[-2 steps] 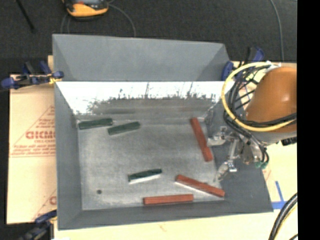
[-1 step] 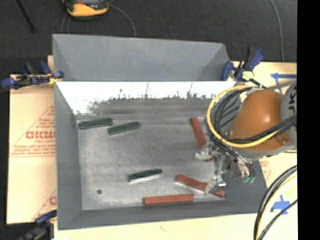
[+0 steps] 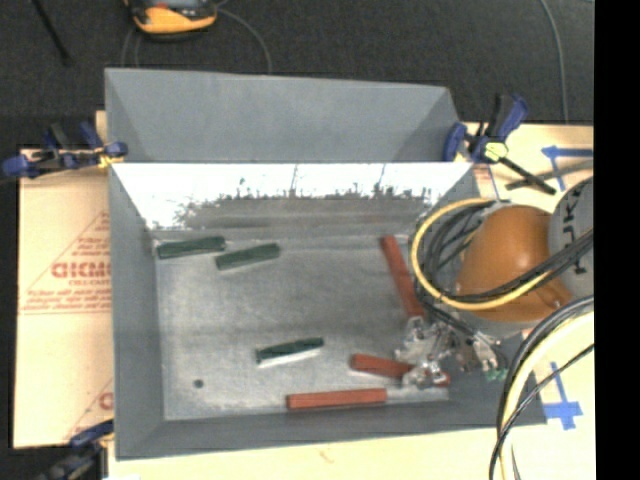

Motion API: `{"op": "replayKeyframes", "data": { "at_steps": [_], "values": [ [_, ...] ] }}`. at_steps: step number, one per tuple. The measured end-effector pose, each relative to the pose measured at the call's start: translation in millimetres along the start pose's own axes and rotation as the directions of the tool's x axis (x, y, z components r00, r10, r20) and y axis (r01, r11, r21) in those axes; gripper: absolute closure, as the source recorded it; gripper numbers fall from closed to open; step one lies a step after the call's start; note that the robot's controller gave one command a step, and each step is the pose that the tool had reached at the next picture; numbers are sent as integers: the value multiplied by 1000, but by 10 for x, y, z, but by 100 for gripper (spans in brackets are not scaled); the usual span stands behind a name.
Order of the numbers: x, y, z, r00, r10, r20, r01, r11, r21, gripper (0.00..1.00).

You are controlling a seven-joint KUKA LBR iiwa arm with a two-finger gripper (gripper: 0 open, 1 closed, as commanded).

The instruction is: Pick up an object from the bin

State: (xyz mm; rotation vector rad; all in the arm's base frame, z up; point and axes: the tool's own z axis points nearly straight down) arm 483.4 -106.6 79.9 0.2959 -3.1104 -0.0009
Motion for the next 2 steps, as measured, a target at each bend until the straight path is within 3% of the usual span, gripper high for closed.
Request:
{"op": "replayKeyframes", "data": {
  "at_steps": [1, 2],
  "values": [
    [-1, -1, 0, 1000, 0, 0, 0, 1000, 0, 100],
    [109, 39, -1488, 1000, -19, 22, 19, 1000, 5, 100]
  ]
}}
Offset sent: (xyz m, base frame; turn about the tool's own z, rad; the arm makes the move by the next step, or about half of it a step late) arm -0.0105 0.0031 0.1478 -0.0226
